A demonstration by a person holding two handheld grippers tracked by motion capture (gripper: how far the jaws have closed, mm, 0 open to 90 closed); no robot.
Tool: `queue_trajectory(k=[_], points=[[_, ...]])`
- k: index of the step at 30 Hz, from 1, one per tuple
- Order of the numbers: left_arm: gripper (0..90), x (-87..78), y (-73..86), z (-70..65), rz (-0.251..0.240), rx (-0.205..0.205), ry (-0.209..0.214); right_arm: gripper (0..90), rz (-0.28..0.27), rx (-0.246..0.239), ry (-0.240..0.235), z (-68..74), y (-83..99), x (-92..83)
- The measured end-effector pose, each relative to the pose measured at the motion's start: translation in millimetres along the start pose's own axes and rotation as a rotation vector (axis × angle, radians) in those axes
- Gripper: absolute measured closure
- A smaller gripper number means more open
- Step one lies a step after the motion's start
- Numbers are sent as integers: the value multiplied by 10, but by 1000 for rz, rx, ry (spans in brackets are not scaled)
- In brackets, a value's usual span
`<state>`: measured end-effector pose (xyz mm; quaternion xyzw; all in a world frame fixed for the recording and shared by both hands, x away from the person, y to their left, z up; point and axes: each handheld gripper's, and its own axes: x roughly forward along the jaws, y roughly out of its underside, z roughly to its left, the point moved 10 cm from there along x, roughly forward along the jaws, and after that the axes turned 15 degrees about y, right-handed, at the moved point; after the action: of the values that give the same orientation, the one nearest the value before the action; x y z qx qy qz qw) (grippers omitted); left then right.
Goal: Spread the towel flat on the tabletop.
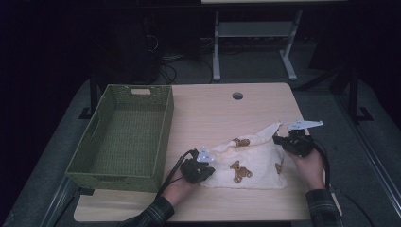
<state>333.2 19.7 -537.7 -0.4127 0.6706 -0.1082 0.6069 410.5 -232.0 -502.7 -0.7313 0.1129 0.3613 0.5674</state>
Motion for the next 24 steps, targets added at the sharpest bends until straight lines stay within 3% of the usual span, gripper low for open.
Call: queue_trajectory(k=[5, 10, 13, 16, 21, 24], points=[[822, -22, -32, 12, -6, 0, -10, 877, 22, -3, -47, 221, 124, -35], [770, -105, -192, 73, -44, 16, -36, 898, 72, -24, -60, 369, 349, -86], [721, -141, -312, 163, -69, 16, -61, 899, 118, -41, -58, 418, 497, -89], [664, -143, -414, 281, -81, 19, -86, 899, 129, -48, -49, 403, 552, -101], [619, -72, -637, 526, -108, -3, -81, 899, 127, -52, -43, 393, 554, -95], [619, 21, -746, 622, -133, -39, -31, 899, 123, -53, -43, 395, 552, -93]])
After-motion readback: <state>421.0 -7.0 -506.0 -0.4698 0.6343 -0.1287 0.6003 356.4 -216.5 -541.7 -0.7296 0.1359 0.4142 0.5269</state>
